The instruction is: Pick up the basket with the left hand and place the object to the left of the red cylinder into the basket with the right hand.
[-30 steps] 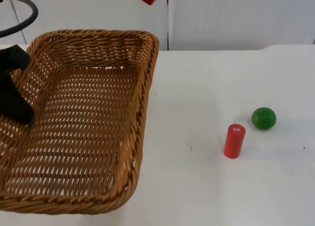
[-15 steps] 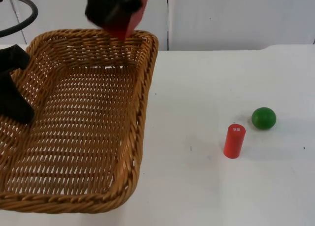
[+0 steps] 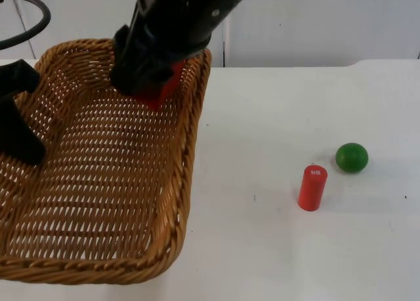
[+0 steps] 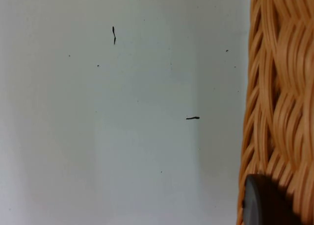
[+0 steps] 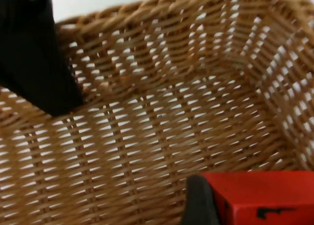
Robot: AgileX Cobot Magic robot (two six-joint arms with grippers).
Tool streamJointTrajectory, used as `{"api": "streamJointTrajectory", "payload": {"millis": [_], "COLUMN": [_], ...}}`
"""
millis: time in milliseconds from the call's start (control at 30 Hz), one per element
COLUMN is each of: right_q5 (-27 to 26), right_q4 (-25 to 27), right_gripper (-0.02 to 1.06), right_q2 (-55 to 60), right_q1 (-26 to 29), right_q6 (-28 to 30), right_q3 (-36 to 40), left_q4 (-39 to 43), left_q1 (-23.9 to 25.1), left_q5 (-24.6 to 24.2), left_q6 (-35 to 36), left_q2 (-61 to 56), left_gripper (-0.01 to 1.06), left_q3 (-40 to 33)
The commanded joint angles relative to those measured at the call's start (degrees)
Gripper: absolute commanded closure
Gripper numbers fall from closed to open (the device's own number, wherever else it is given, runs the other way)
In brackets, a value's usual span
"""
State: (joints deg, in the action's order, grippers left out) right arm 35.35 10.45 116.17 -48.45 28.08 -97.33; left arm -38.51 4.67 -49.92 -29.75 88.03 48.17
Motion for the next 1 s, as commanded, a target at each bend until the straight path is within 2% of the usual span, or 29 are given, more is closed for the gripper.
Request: {"api": "streamJointTrajectory", "payload": {"millis": [0,167,267,367,400,533,567,600,667,867,967], "right_q5": [-1.44,-1.65,-1.54,-1.30,-1.30,-1.94,-1.94,-2.02,-1.92,-1.42,0.93], "right_q4": [0.24,0.24,0.24,0.24,0.24,0.24,0.24,0.24,0.24,0.09,-0.02], "right_gripper": [1.05,1.05,1.00,0.82,0.82,0.46,0.46,0.33,0.23,0.19,0.19], "right_q2": [0.45,1.90,2.42,2.62,2.62,2.62,2.62,2.39,1.82,-0.96,-3.78], "right_q1": [-0.26,-0.26,-0.26,-0.26,-0.26,-0.26,-0.26,-0.26,-0.26,-0.26,-0.15], "right_q6": [-0.19,-0.05,-0.05,-0.05,-0.05,-0.05,-0.05,-0.17,-0.17,-0.17,-0.17], "right_q3": [-0.43,-0.43,-0.43,-0.43,-0.43,-0.43,-0.43,-0.43,-0.43,-0.43,-0.43], "left_q4": [-1.38,-1.38,-1.38,-1.38,-1.38,-1.38,-1.38,-1.38,-1.38,-1.21,-1.05], "left_q1": [0.09,0.09,0.09,0.09,0.09,0.09,0.09,0.09,0.09,0.09,0.09], "left_q5": [-0.58,-0.58,-0.58,-0.58,-0.58,-0.58,-0.58,-0.58,-0.58,-0.58,-0.58], "left_q6": [0.22,0.22,0.22,0.22,0.22,0.22,0.22,0.22,0.22,0.22,0.22], "left_q2": [-0.76,-0.76,-0.76,-0.76,-0.76,-0.76,-0.76,-0.76,-0.76,-0.76,-0.76], "left_gripper": [1.05,1.05,1.05,1.05,1.05,1.05,1.05,1.05,1.05,1.05,1.05], "left_q3": [0.07,0.07,0.07,0.07,0.07,0.07,0.07,0.07,0.07,0.07,0.07]}}
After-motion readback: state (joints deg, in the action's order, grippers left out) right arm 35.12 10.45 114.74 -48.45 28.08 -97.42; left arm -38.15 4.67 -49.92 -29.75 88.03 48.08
